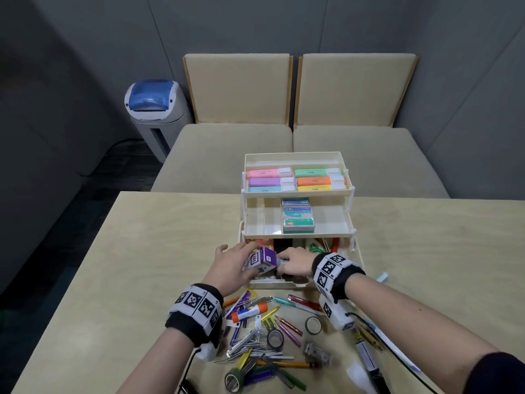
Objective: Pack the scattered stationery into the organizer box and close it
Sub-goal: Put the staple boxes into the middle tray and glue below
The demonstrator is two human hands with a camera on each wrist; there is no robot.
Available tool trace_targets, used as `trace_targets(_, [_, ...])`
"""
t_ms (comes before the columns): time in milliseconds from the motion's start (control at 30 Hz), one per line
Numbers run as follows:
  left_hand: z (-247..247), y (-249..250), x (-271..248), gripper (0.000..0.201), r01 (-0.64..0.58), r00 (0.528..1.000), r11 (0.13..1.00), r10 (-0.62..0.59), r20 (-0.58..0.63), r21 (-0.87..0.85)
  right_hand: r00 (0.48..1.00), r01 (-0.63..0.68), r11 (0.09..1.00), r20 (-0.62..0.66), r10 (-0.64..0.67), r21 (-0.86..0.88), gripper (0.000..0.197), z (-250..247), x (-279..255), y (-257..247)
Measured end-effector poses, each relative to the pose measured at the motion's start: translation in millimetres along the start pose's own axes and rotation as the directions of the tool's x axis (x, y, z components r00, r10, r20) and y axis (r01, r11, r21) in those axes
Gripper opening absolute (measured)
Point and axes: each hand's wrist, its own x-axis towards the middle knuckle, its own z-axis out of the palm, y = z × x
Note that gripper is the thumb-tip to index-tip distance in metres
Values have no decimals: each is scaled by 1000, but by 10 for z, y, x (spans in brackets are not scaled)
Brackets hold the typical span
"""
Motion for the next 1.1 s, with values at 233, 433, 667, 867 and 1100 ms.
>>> trace_targets(233, [-19,104,71,54,-7,997,986,-7,81,169,960,-23,973,-266,86,229,16,-36,-59,227])
trace_targets(433, [24,284,202,47,-19,980,908,-66,188,418,933,24,954,-350,86,298,12,17,-201,361])
trace_targets(667, [21,467,268,36,9,988,837,-91,123,548,921,27,963,-381,81,268,22,46,-215,337])
trace_targets(867, [43,472,289,32,-4,985,817,-94,141,576,921,16,968,-381,84,252,25,47,-225,334])
trace_targets(1100, [-4,384,359,36,-80,974,823,-57,221,562,922,18,964,-377,87,266,26,41,-243,345])
